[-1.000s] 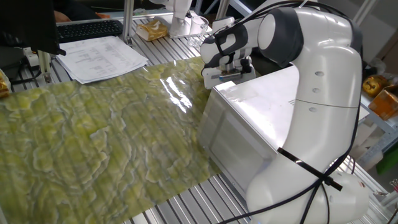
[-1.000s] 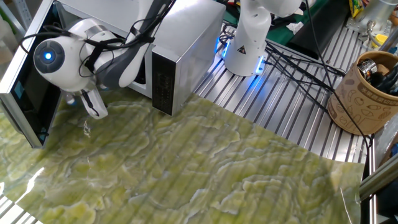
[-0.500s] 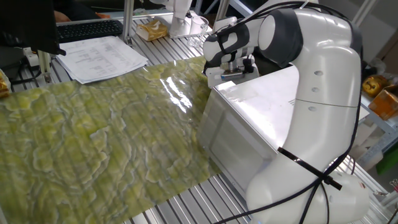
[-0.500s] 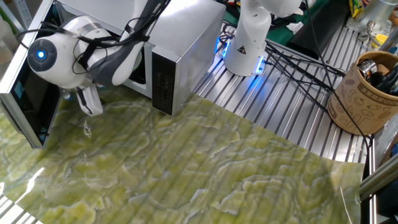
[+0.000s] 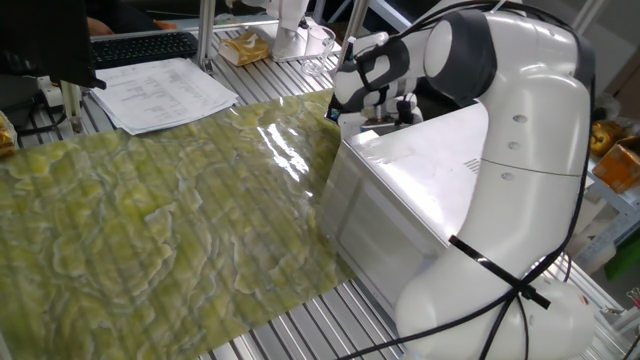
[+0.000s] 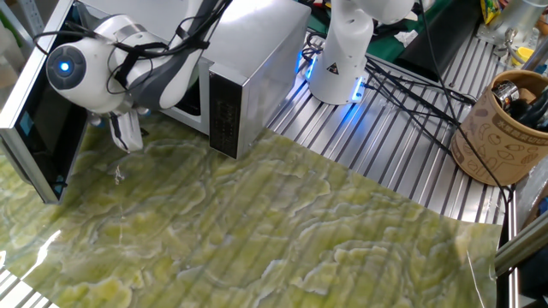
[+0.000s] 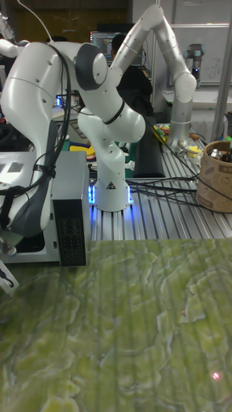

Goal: Put the bowl into the microwave

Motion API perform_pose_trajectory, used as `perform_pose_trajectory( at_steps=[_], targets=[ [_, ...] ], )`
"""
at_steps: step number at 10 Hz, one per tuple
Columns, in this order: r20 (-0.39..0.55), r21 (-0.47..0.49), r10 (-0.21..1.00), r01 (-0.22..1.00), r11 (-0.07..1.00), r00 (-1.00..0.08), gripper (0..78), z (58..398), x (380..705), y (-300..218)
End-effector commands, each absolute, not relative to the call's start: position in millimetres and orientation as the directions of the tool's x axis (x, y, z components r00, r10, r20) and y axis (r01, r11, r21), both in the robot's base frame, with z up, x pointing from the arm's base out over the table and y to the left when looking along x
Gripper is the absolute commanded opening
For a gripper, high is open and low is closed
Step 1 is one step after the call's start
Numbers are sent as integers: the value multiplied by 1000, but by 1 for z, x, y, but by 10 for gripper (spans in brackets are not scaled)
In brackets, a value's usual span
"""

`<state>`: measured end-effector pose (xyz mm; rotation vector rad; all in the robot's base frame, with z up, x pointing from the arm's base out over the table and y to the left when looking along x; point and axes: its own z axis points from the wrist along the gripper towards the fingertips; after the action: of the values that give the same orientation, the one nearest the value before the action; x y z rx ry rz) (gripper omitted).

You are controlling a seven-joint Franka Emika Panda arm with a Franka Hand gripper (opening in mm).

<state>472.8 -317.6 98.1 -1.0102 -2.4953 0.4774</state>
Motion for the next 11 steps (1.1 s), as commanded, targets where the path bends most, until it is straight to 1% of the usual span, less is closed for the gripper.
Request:
perform_pose_trajectory(
  at_steps=[1, 3, 5, 7, 9, 11],
  targets=[
    [234, -459, 717, 576, 676, -656, 775, 94, 471, -329],
    [242, -453, 712, 572, 683, -659, 775, 94, 472, -329],
    [252, -455, 717, 575, 680, -650, 775, 101, 482, -329],
    [233, -465, 753, 610, 642, -615, 775, 106, 493, -335],
    [207, -475, 760, 615, 629, -616, 775, 105, 497, -343],
    [224, -463, 756, 615, 638, -616, 775, 105, 498, -343]
  ],
)
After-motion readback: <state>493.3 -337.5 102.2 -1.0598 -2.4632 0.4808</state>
